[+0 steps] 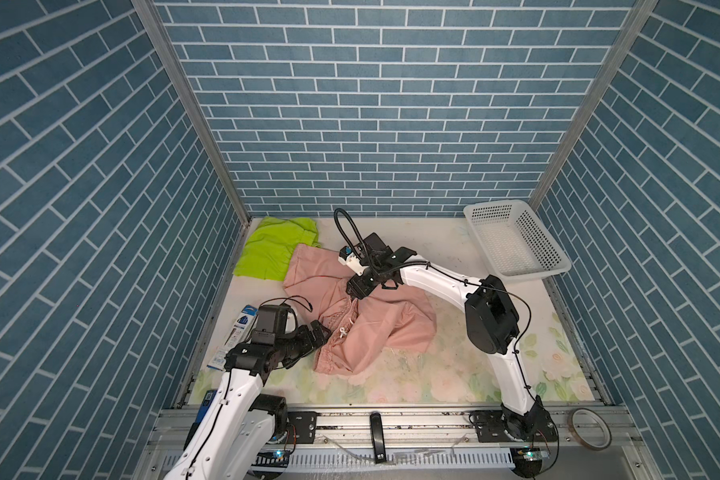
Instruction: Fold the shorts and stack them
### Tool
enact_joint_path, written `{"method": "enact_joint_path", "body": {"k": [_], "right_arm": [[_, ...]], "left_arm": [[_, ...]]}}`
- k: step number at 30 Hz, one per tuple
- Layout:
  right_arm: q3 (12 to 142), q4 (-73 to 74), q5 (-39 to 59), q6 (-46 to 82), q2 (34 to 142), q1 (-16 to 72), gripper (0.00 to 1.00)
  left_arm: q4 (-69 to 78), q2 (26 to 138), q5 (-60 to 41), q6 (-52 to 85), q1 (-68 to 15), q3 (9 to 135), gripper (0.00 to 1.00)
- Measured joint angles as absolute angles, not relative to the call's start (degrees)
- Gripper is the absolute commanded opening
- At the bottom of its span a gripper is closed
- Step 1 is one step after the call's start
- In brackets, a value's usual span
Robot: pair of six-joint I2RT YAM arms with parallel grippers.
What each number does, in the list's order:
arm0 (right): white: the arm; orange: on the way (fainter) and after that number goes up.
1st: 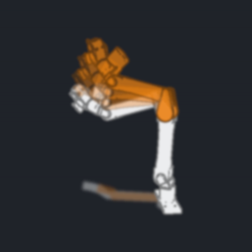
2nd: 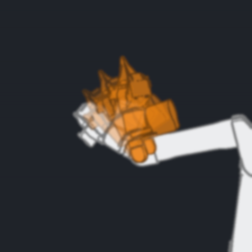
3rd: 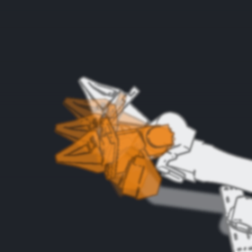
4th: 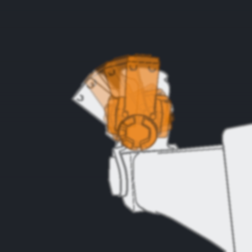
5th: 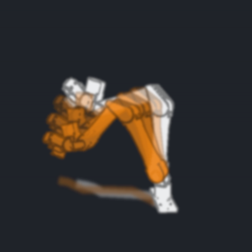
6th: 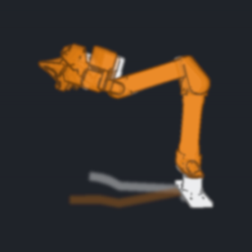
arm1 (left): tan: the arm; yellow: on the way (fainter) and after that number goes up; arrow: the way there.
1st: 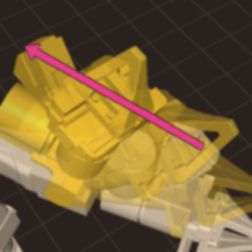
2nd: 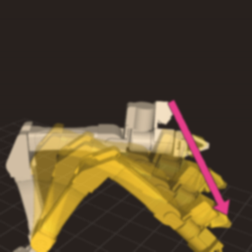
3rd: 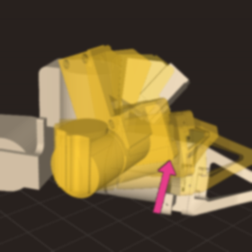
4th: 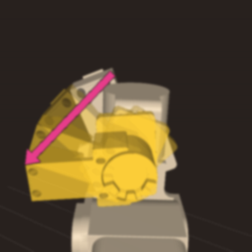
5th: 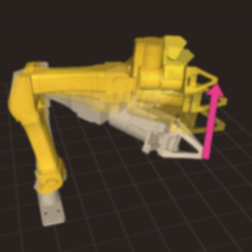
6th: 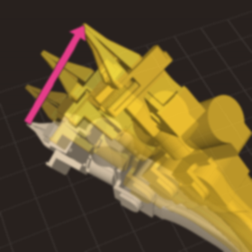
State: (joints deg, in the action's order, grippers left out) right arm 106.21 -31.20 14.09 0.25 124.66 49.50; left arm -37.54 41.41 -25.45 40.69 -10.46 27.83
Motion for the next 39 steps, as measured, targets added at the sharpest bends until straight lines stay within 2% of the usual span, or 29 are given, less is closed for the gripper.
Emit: {"method": "enact_joint_path", "body": {"k": [7, 9, 11, 14, 17, 20, 24, 30, 34, 39], "right_arm": [[106.2, -31.3, 13.7, 3.0, 121.6, 48.0, 0.65], [106.5, -31.2, 13.7, 3.6, 121.5, 47.7, 0.65], [107.3, -31.6, 13.8, 4.5, 121.8, 47.3, 0.65], [110.1, -32.1, 14.2, 5.7, 123.2, 47.2, 0.66], [112.2, -31.7, 15.5, 6.3, 125.0, 47.3, 0.66], [112.4, -31.8, 16.7, 7.3, 126.8, 47.7, 0.67], [113.0, -33.2, 16.1, 7.3, 129.2, 48.6, 0.67], [113.5, -35.1, 15.0, 7.7, 129.9, 49.3, 0.67], [114.8, -34.3, 15.9, 9.2, 131.3, 49.3, 0.48], [115.3, -34.4, 15.6, 10.6, 133.4, 49.3, 0.05]], "left_arm": [[-36.3, 41.0, -24.6, 43.8, -16.8, 23.3, 1.0], [-36.3, 39.8, -24.4, 44.9, -17.6, 22.0, 0.95], [-36.3, 38.4, -24.1, 46.2, -18.0, 21.1, 0.8], [-36.2, 37.2, -23.7, 47.3, -18.7, 21.0, 0.46], [-36.3, 37.1, -23.3, 47.8, -19.0, 21.0, 0.2], [-36.0, 37.5, -23.4, 47.9, -19.1, 21.0, 0.08], [-35.6, 38.4, -23.4, 47.8, -19.1, 21.0, 0.0], [-35.9, 38.6, -23.0, 47.1, -19.2, 21.6, 0.0], [-36.5, 39.0, -22.3, 46.4, -19.2, 22.9, 0.0], [-37.9, 39.1, -21.3, 45.1, -19.3, 25.6, 0.0]]}}
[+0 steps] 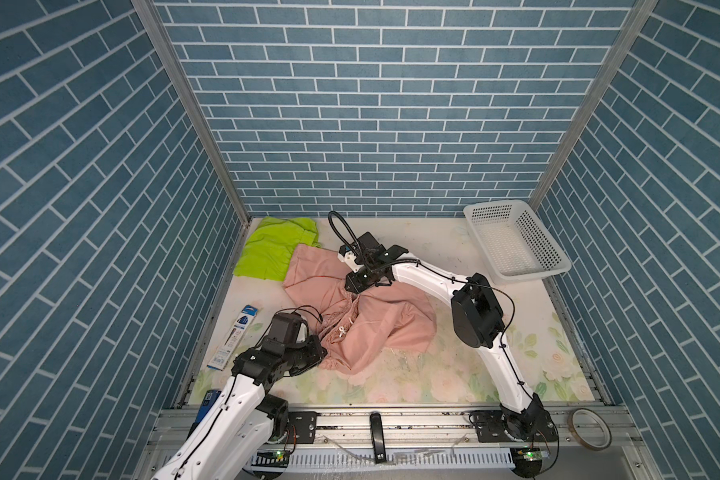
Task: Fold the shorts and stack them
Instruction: 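Lift the pink shorts by the waistband with both grippers, stretching it taut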
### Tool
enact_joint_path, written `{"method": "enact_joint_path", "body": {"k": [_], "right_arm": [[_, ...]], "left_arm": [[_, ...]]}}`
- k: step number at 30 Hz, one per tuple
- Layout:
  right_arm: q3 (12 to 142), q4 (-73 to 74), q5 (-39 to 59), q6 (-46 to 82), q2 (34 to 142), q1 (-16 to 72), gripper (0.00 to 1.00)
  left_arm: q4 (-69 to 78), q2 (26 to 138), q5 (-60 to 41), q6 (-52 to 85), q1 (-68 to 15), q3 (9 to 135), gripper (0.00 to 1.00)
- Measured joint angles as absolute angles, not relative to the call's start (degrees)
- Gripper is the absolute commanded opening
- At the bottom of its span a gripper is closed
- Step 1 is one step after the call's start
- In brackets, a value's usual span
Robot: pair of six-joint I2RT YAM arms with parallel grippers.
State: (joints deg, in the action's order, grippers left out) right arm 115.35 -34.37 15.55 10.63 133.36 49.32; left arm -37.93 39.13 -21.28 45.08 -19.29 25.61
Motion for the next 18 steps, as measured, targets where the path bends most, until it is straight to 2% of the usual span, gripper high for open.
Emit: {"method": "enact_joint_path", "body": {"k": [1, 9, 18], "right_arm": [[115.8, -34.8, 15.2, 10.6, 133.8, 49.2, 0.0], [114.2, -35.6, 9.9, 8.7, 130.5, 47.8, 0.0], [104.8, -35.2, -1.5, 5.6, 105.2, 42.0, 0.0]], "left_arm": [[-38.4, 39.2, -21.0, 44.7, -19.4, 26.5, 0.0], [-42.3, 46.9, -19.3, 37.5, -19.6, 39.2, 0.0], [-52.3, 62.0, -13.3, 19.6, -20.2, 70.1, 0.0]]}}
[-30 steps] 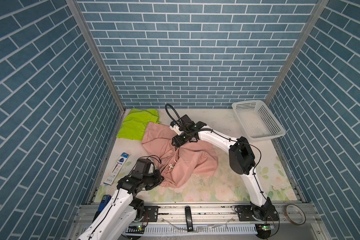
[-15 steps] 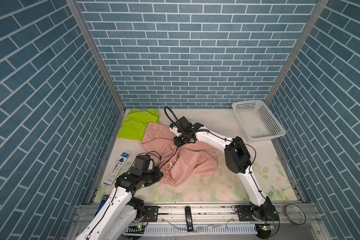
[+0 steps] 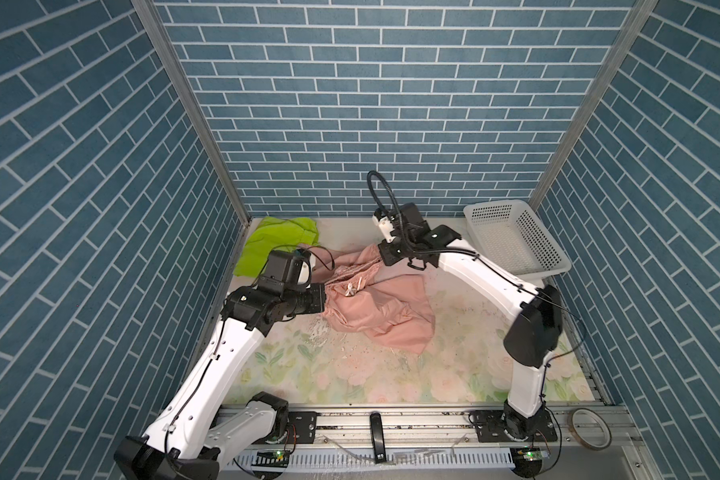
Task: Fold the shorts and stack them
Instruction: 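Lift the pink shorts by the waistband with both grippers, stretching it taut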
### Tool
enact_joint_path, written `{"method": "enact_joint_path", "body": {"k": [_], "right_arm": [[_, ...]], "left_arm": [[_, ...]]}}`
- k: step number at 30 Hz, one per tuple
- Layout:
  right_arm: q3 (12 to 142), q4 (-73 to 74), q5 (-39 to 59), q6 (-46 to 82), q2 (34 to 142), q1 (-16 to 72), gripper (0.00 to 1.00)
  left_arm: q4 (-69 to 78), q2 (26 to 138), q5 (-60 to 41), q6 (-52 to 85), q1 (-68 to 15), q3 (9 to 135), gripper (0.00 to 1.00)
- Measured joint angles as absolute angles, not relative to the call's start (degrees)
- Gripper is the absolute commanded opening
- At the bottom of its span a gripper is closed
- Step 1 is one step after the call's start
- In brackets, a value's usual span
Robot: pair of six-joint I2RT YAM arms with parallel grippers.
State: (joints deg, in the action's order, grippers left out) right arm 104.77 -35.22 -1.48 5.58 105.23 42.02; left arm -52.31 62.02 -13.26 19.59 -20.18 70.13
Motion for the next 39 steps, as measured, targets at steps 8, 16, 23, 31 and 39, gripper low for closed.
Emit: {"method": "enact_joint_path", "body": {"k": [8, 16, 23, 31, 39], "right_arm": [[99.5, -36.9, -10.5, 3.6, 89.0, 38.4, 0.0], [104.4, -37.8, -15.5, -0.3, 82.1, 37.6, 0.0], [112.2, -41.2, -16.6, -3.9, 78.7, 37.8, 0.0], [110.4, -44.8, -17.8, -6.1, 79.1, 38.0, 0.0], [111.5, -46.0, -13.2, -6.4, 77.5, 38.2, 0.0]], "left_arm": [[-58.0, 80.7, -14.8, 2.5, -21.4, 99.3, 0.0], [-64.8, 91.9, -15.5, -10.3, -22.2, 124.4, 0.0], [-68.8, 88.0, -18.3, -17.7, -22.7, 127.4, 0.0], [-68.7, 87.0, -13.5, -18.1, -23.2, 124.5, 0.0], [-72.9, 93.5, -2.9, -15.2, -24.2, 136.0, 0.0]]}}
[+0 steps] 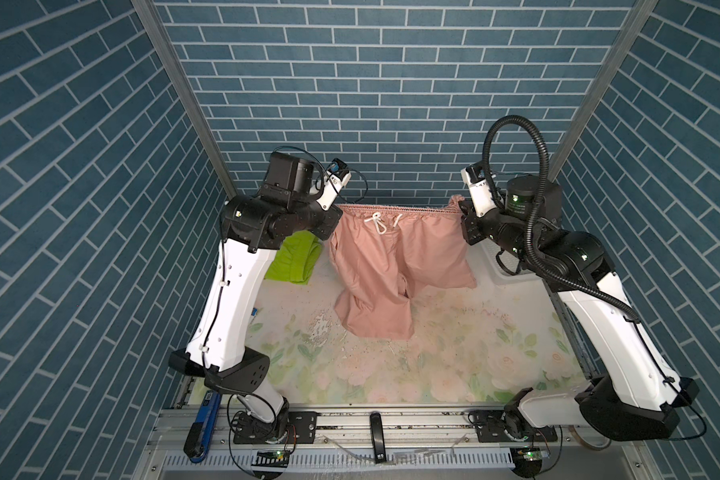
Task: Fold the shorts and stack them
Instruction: 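Lift the pink shorts by the waistband with both grippers, stretching it taut, then lay the shorts flat on the table with both grippers and release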
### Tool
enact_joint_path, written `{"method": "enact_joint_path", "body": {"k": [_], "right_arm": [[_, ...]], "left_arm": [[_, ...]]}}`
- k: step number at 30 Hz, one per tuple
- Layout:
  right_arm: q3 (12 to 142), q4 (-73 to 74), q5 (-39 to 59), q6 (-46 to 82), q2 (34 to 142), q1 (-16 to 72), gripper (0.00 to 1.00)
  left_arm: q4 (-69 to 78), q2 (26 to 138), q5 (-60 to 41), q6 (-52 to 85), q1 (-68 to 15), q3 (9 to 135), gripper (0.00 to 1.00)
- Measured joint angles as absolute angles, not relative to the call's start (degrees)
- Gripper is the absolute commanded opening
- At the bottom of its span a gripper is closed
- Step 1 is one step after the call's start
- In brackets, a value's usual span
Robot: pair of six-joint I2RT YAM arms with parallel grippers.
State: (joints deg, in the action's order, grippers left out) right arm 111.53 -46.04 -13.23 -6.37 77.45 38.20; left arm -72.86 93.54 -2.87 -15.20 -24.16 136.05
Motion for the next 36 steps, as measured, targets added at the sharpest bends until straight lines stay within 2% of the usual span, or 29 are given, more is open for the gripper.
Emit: {"method": "enact_joint_path", "body": {"k": [5, 9, 16, 20, 25, 29, 33, 36], "right_arm": [[114.8, -48.9, -4.8, -6.6, 72.8, 38.2, 0.0], [116.5, -52.4, 0.9, -6.9, 70.3, 38.2, 0.0], [115.8, -54.9, 5.9, -6.9, 68.0, 38.2, 0.0], [116.9, -56.0, 7.3, -6.1, 66.7, 38.2, 0.0], [123.9, -58.7, 7.4, -5.2, 68.7, 38.3, 0.0], [121.1, -58.2, 1.5, -4.9, 70.6, 38.3, 0.0], [113.4, -55.0, -6.6, -5.2, 76.1, 38.2, 0.0], [109.4, -51.0, -11.0, -6.1, 83.6, 36.3, 0.0]], "left_arm": [[-74.8, 87.5, 6.7, -12.5, -31.0, 137.6, 0.02], [-77.4, 82.1, 10.3, -11.2, -35.1, 136.5, 0.03], [-78.4, 76.9, 13.7, -8.2, -35.9, 129.9, 0.02], [-78.3, 77.2, 13.7, -8.4, -36.1, 131.2, 0.03], [-79.8, 79.4, 13.7, -8.4, -36.3, 138.5, 0.06], [-81.4, 82.7, 14.2, -8.4, -36.3, 138.1, 0.0], [-82.1, 93.5, 15.9, -9.1, -34.9, 138.0, 0.0], [-82.0, 106.2, 15.9, -10.1, -30.9, 140.7, 0.0]]}}
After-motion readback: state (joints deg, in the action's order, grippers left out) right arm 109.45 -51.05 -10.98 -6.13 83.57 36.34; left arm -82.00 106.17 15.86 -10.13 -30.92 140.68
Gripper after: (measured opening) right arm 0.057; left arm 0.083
